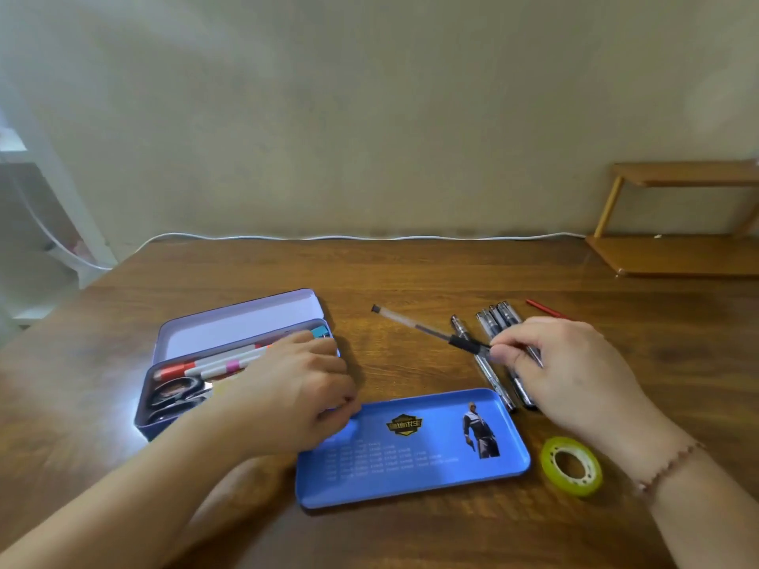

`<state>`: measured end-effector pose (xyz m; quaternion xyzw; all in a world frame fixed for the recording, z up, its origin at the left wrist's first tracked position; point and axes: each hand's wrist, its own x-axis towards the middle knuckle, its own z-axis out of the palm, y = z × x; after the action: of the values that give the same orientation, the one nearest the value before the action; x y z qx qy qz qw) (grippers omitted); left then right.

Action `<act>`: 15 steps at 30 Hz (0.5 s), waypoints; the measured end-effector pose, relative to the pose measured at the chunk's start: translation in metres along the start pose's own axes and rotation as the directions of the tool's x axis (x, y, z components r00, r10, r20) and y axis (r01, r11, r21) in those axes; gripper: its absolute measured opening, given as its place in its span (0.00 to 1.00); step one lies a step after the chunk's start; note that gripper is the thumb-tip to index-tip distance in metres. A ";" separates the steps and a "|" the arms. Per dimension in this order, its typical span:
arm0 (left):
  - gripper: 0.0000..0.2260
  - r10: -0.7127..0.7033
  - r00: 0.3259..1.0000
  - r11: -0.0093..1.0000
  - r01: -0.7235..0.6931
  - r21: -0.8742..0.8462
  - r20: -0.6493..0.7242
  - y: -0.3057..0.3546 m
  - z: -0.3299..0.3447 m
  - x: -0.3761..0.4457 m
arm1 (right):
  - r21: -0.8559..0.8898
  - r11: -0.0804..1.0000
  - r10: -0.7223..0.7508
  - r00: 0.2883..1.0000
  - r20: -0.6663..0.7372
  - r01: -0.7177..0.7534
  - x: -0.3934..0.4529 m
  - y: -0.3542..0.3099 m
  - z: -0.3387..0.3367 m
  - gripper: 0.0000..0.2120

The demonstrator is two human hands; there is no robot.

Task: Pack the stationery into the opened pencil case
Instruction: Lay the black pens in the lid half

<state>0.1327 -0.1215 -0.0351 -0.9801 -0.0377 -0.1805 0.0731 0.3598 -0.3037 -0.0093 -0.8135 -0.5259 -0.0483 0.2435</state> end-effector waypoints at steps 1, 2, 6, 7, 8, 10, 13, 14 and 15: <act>0.11 -0.048 0.996 0.998 0.046 -0.032 -0.071 -0.002 -0.005 0.003 | 0.030 0.999 -0.023 1.000 0.009 0.023 0.000 0.000 -0.001 0.05; 0.11 -0.141 0.974 0.987 0.125 -0.099 -0.180 -0.005 -0.012 0.006 | 0.033 0.998 -0.055 0.998 0.029 0.054 -0.001 0.000 0.000 0.05; 0.10 -0.400 0.785 0.902 0.247 -0.354 -0.473 0.000 -0.027 0.013 | -0.023 0.979 -0.199 0.971 0.132 0.204 -0.008 -0.009 0.006 0.06; 0.09 -0.360 0.826 0.915 0.223 -0.335 -0.434 0.007 -0.022 0.013 | -0.033 0.973 -0.224 0.965 0.139 0.230 -0.009 -0.012 0.008 0.06; 0.09 -0.295 0.884 0.934 0.188 -0.303 -0.363 0.015 -0.013 0.011 | -0.044 0.967 -0.242 0.960 0.141 0.251 -0.011 -0.015 0.011 0.07; 0.10 -0.193 0.957 0.960 0.138 -0.245 -0.215 0.023 0.002 0.007 | -0.063 0.957 -0.271 0.951 0.150 0.282 -0.012 -0.019 0.015 0.09; 0.11 -0.139 0.987 0.969 0.119 -0.218 -0.080 0.022 0.012 0.002 | -0.076 0.950 -0.286 0.943 0.169 0.302 -0.013 -0.022 0.021 0.11; 0.10 -0.121 0.991 0.971 0.108 -0.215 -0.050 0.021 0.014 0.001 | -0.077 0.953 -0.278 0.945 0.170 0.294 -0.013 -0.022 0.022 0.11; 0.09 -0.107 0.994 0.972 0.098 -0.216 -0.032 0.020 0.015 0.001 | -0.081 0.955 -0.270 0.948 0.171 0.287 -0.013 -0.022 0.023 0.11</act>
<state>0.1408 -0.1386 -0.0513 -0.9749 -0.0669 -0.2083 -0.0414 0.3310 -0.2974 -0.0262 -0.7440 -0.6498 -0.0450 0.1489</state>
